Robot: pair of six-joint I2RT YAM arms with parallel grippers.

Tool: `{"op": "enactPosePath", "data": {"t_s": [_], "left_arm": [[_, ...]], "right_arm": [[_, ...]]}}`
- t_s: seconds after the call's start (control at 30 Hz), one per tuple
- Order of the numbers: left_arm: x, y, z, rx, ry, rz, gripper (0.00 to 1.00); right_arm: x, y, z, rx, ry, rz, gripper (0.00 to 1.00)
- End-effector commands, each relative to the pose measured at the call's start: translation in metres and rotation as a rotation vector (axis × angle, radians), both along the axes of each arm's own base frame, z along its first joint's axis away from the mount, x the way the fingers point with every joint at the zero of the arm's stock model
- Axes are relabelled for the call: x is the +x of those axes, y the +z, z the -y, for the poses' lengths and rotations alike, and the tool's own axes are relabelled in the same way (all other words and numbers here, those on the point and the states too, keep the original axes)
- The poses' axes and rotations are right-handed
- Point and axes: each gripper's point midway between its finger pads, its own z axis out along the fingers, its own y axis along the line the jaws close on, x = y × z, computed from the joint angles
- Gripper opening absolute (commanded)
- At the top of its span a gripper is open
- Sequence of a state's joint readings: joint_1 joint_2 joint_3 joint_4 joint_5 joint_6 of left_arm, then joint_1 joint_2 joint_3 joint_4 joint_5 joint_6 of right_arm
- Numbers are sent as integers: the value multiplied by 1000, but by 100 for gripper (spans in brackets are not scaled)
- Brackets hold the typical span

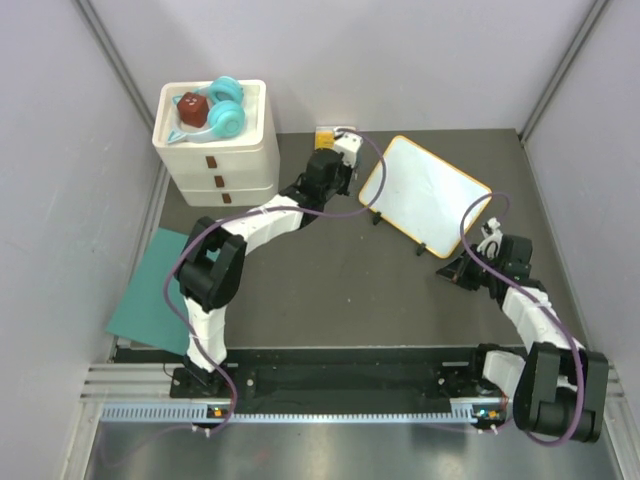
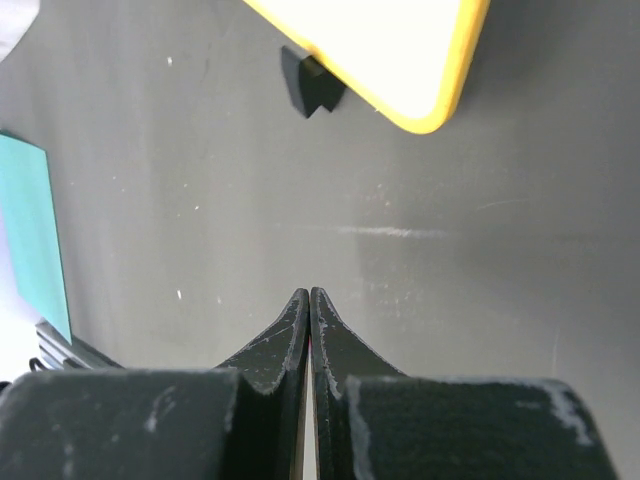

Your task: Erase the whiteboard

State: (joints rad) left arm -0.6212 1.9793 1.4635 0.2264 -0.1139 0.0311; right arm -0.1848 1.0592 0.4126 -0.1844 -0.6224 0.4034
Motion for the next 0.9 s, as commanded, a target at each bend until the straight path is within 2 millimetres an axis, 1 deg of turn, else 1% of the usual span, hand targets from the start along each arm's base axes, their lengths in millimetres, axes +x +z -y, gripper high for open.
{"op": "enactPosePath", "data": {"t_s": [0.0, 0.03, 0.07, 0.1, 0.13, 0.17, 0.2, 0.23, 0.27, 0.3, 0.33, 0.37, 0.4, 0.43, 0.47, 0.53, 0.57, 0.6, 0.63, 0.67, 0.73, 0.77, 0.8, 0.83, 0.87], "left_arm": [[-24, 8, -41, -150, 116, -255, 0], [-32, -11, -50, -156, 123, -320, 0], [-39, -12, -55, -173, 125, -351, 0], [-50, -19, -54, -196, 115, -409, 0], [-64, -41, -64, -176, 133, -483, 0], [-73, -41, -69, -187, 136, -506, 0], [-80, -47, -71, -208, 149, -530, 0], [-92, -64, -77, -209, 155, -564, 12], [-98, -63, -80, -218, 158, -564, 18], [-102, -67, -83, -225, 173, -577, 24], [-109, -78, -90, -211, 193, -594, 34], [-110, -77, -92, -214, 195, -590, 51], [-111, -79, -94, -205, 192, -592, 62], [-113, -81, -95, -195, 187, -596, 68], [-115, -84, -97, -179, 190, -605, 79], [-116, -84, -98, -160, 183, -606, 86], [-116, -84, -99, -151, 187, -602, 89], [-116, -84, -100, -145, 184, -599, 94], [-116, -83, -101, -139, 185, -593, 96], [-115, -79, -104, -135, 191, -579, 98], [-115, -74, -106, -128, 189, -560, 99], [-115, -71, -107, -124, 188, -554, 99], [-115, -70, -111, -120, 205, -548, 99], [-113, -63, -114, -137, 218, -537, 99], [-113, -61, -116, -158, 236, -546, 99]], "right_arm": [[-2, 18, -4, -15, 26, 50, 0], [-4, 20, -5, -9, 26, 52, 0], [-5, 19, -5, -8, 24, 50, 1], [-6, 20, -8, -10, 31, 54, 3], [-6, 18, -8, -11, 23, 47, 6], [-8, 15, -9, -11, 24, 38, 10], [-7, 15, -9, -10, 19, 43, 11], [-8, 14, -11, 5, 13, 38, 12], [-9, 11, -12, 13, 10, 30, 15], [-7, 13, -13, 17, 9, 44, 16], [-6, 12, -12, 20, 0, 38, 17], [-6, 12, -13, 23, -1, 42, 19], [-5, 12, -13, 21, -2, 44, 20], [-4, 12, -11, 9, -3, 46, 20], [-3, 14, -10, 6, -4, 48, 23], [-2, 16, -10, 0, -1, 51, 29], [0, 20, -9, -4, -1, 62, 37], [1, 22, -8, -7, -3, 69, 43], [2, 24, -8, -12, -4, 80, 48], [4, 30, -7, -17, -5, 104, 56], [7, 35, -5, -25, -15, 120, 62], [7, 36, -6, -27, -13, 123, 67], [8, 39, -5, -29, -12, 131, 68], [9, 42, -5, -29, -10, 138, 70], [9, 44, -5, -30, -8, 145, 73]]}}
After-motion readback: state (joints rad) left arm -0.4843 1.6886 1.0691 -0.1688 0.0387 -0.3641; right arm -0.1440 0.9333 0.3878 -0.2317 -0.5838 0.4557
